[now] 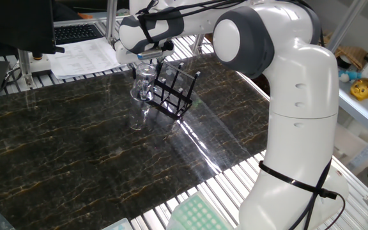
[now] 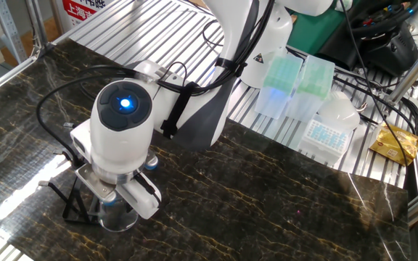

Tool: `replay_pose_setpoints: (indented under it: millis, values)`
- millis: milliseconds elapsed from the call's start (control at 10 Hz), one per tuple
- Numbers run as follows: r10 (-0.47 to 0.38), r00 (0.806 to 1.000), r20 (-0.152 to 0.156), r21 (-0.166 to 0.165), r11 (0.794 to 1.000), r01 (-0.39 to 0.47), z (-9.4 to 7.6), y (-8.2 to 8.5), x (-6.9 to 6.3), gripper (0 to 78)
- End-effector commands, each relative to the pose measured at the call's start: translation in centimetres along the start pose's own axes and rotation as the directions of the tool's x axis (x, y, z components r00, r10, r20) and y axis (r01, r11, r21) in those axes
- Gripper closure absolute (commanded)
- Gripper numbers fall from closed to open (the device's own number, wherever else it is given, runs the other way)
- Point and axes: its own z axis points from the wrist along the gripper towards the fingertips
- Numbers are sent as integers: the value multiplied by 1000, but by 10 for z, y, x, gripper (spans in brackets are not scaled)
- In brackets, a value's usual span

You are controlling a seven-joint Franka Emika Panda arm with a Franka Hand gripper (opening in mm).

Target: Put the cup on the cup rack

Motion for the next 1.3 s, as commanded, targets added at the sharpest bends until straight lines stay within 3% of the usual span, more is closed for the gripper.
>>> replay_pose_setpoints:
  millis: [100,500,900,1300]
  values:
    - [-5,1000,1,2,1000,5,-6,-3,-1,1]
    - [-4,1000,-14,5,1000,5,-19,-8,3,1]
    - [22,997,-70,10,1000,-21,-50,-5,7,1]
    - [34,995,-98,-5,999,-34,-71,1,14,1]
